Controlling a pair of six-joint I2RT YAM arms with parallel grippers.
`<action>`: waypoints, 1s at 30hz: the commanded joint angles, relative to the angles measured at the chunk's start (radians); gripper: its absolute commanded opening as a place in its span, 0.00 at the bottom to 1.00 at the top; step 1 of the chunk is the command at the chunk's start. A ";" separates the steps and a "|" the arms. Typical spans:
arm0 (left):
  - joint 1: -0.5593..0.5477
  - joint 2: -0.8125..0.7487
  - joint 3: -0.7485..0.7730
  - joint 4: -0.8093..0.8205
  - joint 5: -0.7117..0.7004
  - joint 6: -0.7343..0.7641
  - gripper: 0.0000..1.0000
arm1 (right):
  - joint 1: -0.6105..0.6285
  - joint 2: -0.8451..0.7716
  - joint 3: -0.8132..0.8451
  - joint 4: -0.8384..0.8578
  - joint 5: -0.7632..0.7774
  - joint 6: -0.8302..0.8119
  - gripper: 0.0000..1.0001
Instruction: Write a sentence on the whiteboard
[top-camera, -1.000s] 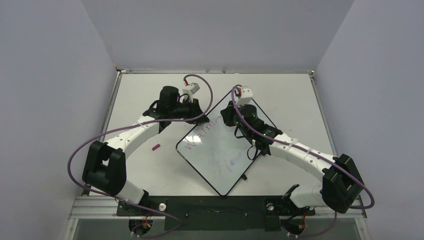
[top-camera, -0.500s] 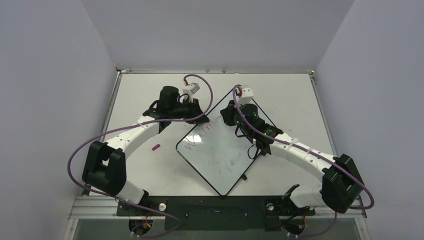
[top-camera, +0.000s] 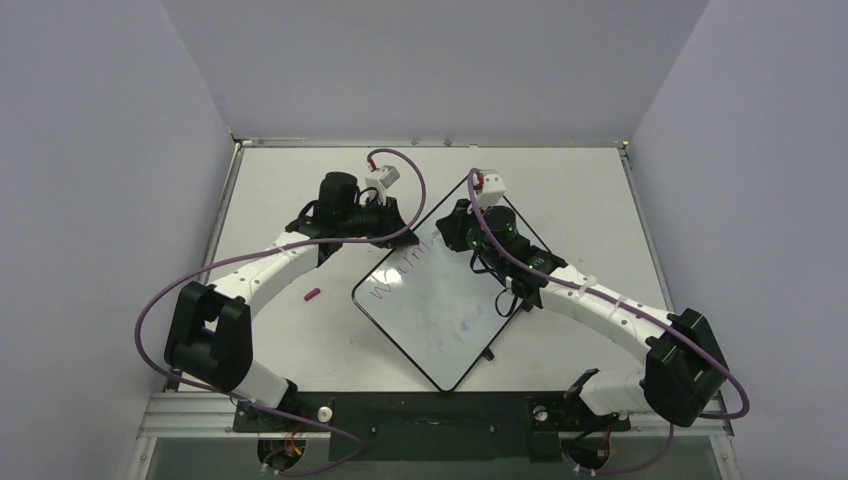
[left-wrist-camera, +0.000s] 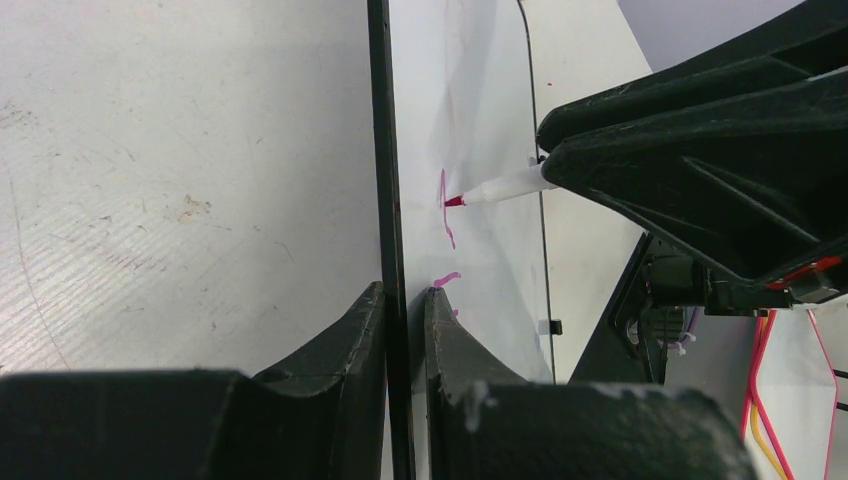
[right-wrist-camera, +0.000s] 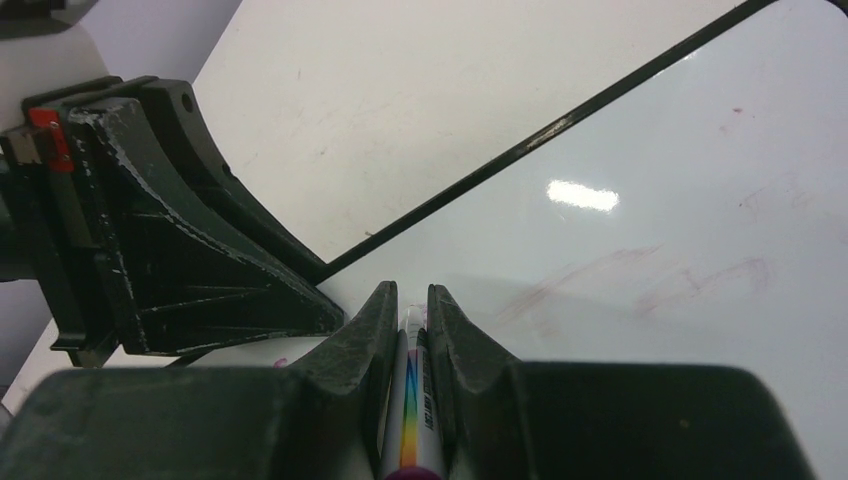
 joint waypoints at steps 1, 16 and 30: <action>0.005 -0.017 0.001 0.008 -0.073 0.097 0.00 | 0.002 0.003 0.073 0.046 -0.009 0.010 0.00; 0.005 -0.022 0.000 0.007 -0.073 0.097 0.00 | 0.001 0.065 0.102 0.037 -0.003 0.008 0.00; 0.004 -0.024 0.001 0.007 -0.072 0.097 0.00 | 0.001 -0.001 -0.035 0.035 0.027 0.023 0.00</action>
